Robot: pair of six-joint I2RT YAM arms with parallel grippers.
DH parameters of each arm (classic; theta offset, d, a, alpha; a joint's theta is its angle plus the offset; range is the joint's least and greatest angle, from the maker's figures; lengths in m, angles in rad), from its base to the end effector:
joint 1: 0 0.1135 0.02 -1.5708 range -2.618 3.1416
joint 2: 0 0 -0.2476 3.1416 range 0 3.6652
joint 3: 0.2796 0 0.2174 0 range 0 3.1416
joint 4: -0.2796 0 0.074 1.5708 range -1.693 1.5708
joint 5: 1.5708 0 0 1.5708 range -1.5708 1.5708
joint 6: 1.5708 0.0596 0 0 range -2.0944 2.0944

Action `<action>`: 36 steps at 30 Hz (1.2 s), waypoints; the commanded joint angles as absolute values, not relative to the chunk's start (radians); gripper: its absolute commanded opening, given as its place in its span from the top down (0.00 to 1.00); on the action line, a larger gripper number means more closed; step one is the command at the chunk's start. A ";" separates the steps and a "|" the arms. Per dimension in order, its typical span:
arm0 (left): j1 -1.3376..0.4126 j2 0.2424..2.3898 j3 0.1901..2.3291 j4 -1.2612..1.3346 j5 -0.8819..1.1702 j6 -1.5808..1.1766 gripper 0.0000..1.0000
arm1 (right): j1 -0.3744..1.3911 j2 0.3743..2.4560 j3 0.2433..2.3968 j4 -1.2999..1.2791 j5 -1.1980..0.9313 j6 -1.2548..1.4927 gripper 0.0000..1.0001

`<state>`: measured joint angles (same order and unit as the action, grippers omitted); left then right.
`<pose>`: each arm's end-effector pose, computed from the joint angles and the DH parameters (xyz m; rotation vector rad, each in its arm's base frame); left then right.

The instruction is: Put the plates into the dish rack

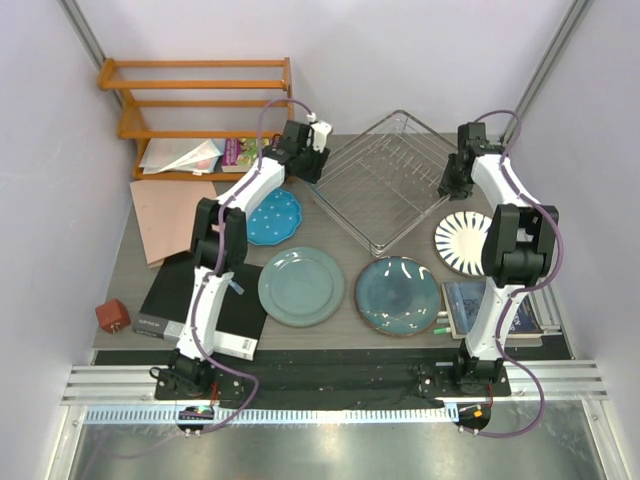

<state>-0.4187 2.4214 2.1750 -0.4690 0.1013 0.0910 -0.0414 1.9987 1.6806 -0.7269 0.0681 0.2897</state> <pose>0.4763 -0.2186 0.1966 0.6306 2.2101 -0.2858 0.4065 -0.0209 0.2150 0.4540 2.5720 -0.0013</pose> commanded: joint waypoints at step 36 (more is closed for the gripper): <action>-0.425 2.102 1.957 -0.560 0.009 0.121 0.54 | 0.081 2.079 1.858 -0.678 0.100 0.192 0.63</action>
